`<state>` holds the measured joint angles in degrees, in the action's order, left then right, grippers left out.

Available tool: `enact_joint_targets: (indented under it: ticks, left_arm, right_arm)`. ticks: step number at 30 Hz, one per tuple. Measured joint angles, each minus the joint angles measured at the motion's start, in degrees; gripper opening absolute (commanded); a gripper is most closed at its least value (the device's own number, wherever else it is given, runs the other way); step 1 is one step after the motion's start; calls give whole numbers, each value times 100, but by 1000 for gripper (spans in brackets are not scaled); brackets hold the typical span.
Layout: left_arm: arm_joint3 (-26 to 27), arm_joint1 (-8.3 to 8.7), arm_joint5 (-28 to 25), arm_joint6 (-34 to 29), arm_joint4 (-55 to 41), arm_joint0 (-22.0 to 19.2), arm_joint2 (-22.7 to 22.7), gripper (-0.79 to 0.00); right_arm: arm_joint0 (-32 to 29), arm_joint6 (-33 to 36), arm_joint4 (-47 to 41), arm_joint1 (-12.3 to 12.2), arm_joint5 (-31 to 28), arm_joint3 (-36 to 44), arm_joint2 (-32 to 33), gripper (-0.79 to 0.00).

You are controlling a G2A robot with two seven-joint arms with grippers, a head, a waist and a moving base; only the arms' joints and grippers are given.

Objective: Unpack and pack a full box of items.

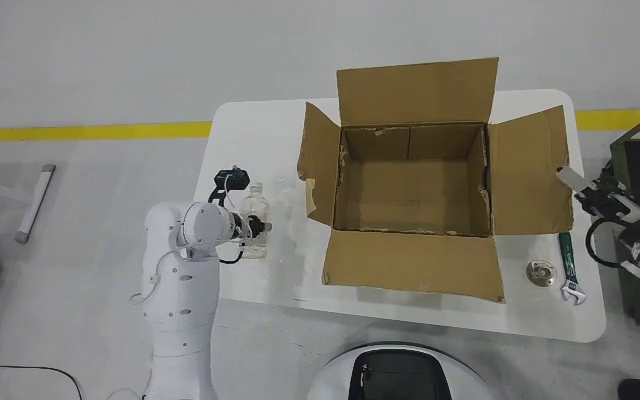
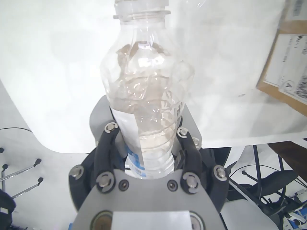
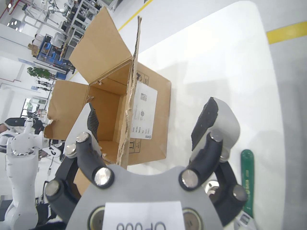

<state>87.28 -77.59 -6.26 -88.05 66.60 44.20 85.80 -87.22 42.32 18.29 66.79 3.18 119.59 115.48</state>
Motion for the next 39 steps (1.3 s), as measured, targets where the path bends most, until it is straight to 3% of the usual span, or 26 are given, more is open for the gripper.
enact_joint_targets:
  ticks: [1, 2, 7, 13, 21, 26, 27, 28, 39]
  left_arm:
    - [120, 13, 45, 2, -68, -4, 45, -785]
    - [275, 30, 105, 4, -176, -26, 104, -785]
    - [721, 109, 257, 5, -528, -231, 313, -785]
    - [822, 177, 384, 5, -1037, -629, 470, -785]
    - [969, 289, 293, 5, -1845, -1092, 275, -785]
    - [1147, 350, 308, 5, -2697, -1441, -134, -785]
    - [1165, 356, 322, 5, -2833, -1514, -213, -785]
    - [1175, 357, 345, 5, -2984, -1591, -284, -785]
    - [567, 231, 131, 463, -3980, -2246, -1655, -785]
  right_arm:
    - [8, 13, -15, -2, 25, 0, -69, -717]
    - [19, 27, -73, -2, 69, -2, -157, -785]
    - [18, 68, -144, -14, 244, 11, -381, -785]
    - [-114, 146, -293, -33, 261, 121, -429, -785]
    - [-345, 180, -368, -64, 139, 331, -355, -785]
    - [-429, 195, -282, -91, 45, 362, -322, -785]
    - [-440, 211, -251, -97, 27, 367, -332, -74]
    - [-449, 223, -216, -103, 22, 371, -340, 0]
    - [-502, -50, -209, -141, 79, 487, -113, 0]
